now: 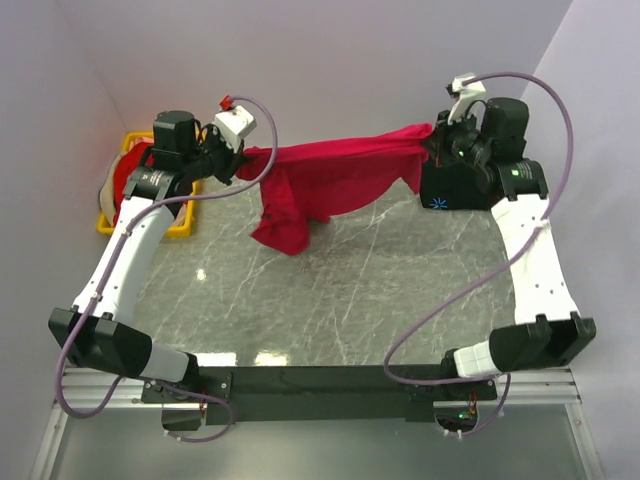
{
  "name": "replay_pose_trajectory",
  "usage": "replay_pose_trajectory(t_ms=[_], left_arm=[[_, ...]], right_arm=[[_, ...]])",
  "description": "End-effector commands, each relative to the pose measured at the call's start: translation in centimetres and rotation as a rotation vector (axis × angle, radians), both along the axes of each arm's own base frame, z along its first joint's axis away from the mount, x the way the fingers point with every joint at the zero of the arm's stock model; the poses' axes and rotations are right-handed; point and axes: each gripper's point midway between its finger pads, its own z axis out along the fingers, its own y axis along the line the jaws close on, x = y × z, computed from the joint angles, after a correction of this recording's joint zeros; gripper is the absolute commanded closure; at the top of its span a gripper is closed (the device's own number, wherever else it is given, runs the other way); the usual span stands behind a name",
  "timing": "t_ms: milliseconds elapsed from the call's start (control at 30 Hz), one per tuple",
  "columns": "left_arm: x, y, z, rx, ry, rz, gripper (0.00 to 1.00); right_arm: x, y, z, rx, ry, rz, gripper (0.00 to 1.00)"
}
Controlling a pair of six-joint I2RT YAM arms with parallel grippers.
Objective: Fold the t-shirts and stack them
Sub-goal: Move the tshirt to the center of the board
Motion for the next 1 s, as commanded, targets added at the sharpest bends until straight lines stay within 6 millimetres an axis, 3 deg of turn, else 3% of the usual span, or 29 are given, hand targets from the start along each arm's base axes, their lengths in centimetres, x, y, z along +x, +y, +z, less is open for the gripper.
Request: replay_pose_trajectory(t_ms=[0, 167, 200, 300, 367, 500, 600, 700, 767, 800, 867, 900, 967], left_arm=[[0.4, 3.1, 2.5, 0.09, -0.091, 0.084, 0.99], [-2.4, 2.7, 2.4, 0.091, -0.063, 0.014, 0.99], [-3.2, 2.5, 1.5, 0.09, -0.034, -0.003, 0.99], [-5.6, 2.9, 1.9, 0.077, -0.045, -0.003, 0.99], [-8.0, 2.8, 2.7, 0.07, -0.059, -0.041, 0.99], [-13.7, 2.3, 5.3, 0.035, -0.117, -0.131, 0.99], [-16.4, 2.1, 6.3, 0.026, -0.122, -0.172, 0.99], [-18.1, 1.9, 6.8, 0.018, -0.113, -0.205, 0.99], [-18.0, 1.7, 6.2, 0.02, -0.083, -0.213, 0.99], [-17.5, 1.7, 5.4, 0.026, -0.058, -0.212, 0.99], [-15.8, 1.7, 3.7, 0.045, -0.009, -0.203, 0.99], [-14.9, 1.9, 2.6, 0.062, 0.014, -0.195, 0.99], [-11.7, 1.9, 0.3, 0.074, 0.086, -0.155, 0.99]], right_arm=[[-0.5, -5.1, 6.2, -0.119, -0.237, -0.21, 1.0], [-3.3, -5.3, 6.9, -0.161, -0.265, -0.196, 1.0], [-4.5, -5.4, 6.8, -0.169, -0.268, -0.194, 1.0], [-7.2, -5.6, 6.7, -0.192, -0.29, -0.191, 1.0], [-8.8, -5.6, 7.1, -0.206, -0.314, -0.183, 1.0], [-14.2, -5.6, 9.9, -0.218, -0.408, -0.173, 1.0], [-17.6, -5.6, 12.1, -0.221, -0.476, -0.171, 1.0], [-19.4, -5.4, 12.5, -0.219, -0.492, -0.162, 1.0], [-19.0, -5.5, 11.2, -0.229, -0.458, -0.161, 1.0], [-17.8, -5.5, 9.2, -0.24, -0.406, -0.153, 1.0], [-16.1, -5.5, 6.8, -0.256, -0.342, -0.14, 1.0], [-14.1, -5.4, 4.3, -0.26, -0.271, -0.127, 1.0], [-11.8, -4.9, 1.5, -0.26, -0.191, -0.108, 1.0]])
